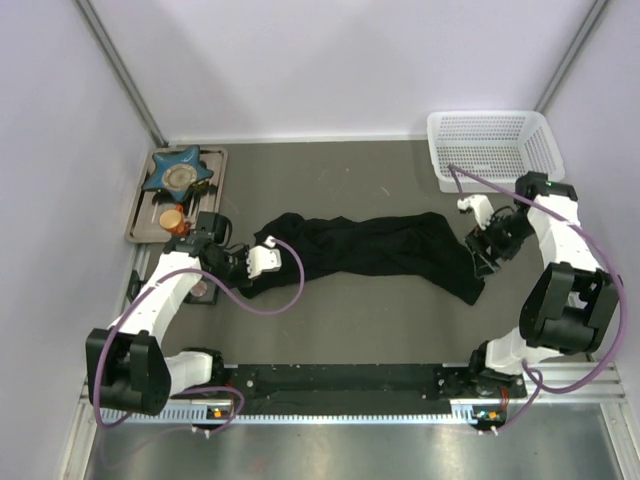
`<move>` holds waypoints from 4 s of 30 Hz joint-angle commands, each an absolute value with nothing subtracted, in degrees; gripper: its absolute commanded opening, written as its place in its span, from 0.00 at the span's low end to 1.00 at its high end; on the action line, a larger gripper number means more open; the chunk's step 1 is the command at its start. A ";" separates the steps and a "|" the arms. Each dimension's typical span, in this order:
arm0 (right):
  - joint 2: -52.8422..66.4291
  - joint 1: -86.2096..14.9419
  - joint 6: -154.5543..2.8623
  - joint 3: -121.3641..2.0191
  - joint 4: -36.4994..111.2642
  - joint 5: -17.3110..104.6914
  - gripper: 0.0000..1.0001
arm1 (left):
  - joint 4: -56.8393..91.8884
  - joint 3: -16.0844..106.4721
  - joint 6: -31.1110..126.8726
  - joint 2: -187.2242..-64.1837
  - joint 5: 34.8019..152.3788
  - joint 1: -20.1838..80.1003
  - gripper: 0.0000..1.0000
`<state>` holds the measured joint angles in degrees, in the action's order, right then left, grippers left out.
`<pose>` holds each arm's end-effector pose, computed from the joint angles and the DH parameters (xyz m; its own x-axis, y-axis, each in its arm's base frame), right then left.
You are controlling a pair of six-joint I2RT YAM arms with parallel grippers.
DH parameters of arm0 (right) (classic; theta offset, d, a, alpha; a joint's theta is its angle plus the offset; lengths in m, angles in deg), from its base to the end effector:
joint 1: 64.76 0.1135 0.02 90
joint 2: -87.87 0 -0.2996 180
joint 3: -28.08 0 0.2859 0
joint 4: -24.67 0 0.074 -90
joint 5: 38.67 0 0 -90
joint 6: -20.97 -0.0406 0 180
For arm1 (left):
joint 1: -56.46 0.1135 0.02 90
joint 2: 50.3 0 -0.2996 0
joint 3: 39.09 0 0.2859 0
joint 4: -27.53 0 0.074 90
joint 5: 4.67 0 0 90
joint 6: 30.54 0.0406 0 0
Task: Pin the brooch onto the clothing
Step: Flatten out the clothes at the center of the board.
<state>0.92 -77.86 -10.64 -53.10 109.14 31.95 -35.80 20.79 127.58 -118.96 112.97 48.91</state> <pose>0.2836 -0.0522 0.2716 -0.6937 -0.6634 -0.2804 -0.7167 0.6744 0.1775 0.2229 -0.0485 0.2443 -0.1125 0.8442 -0.5242 0.9715 0.2043 0.1205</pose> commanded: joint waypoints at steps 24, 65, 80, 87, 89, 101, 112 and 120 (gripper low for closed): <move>2.46 -66.96 -17.26 -30.45 80.83 40.78 0.48 | -32.92 20.57 123.71 -120.08 114.33 48.90 0.00; 26.08 -81.37 -9.97 -45.48 101.30 38.94 0.00 | -44.20 18.98 114.24 -103.90 117.59 40.11 0.68; 24.33 -81.37 -13.92 -45.74 102.00 37.18 0.00 | -24.92 24.35 123.87 -127.81 118.30 40.20 0.65; 22.31 -81.37 -15.07 -47.14 102.44 36.74 0.00 | -22.72 27.42 131.61 -137.73 113.99 40.46 0.80; 21.96 -81.37 -15.07 -47.14 102.44 36.74 0.00 | -22.63 28.66 132.41 -139.41 113.63 40.55 0.80; 20.29 -81.37 -16.03 -47.67 102.62 36.30 0.00 | -21.14 31.65 133.55 -146.97 112.84 40.55 0.67; 20.72 -81.37 -17.09 -50.66 103.32 35.60 0.00 | -31.85 35.42 131.10 -139.52 117.23 41.86 0.14; 21.43 -81.37 -18.58 -55.13 103.50 33.67 0.00 | -34.06 38.05 121.00 -126.86 119.16 46.79 0.00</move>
<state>20.26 -80.68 -17.04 -50.25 103.37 36.22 -32.26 34.34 127.99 -132.75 116.01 44.73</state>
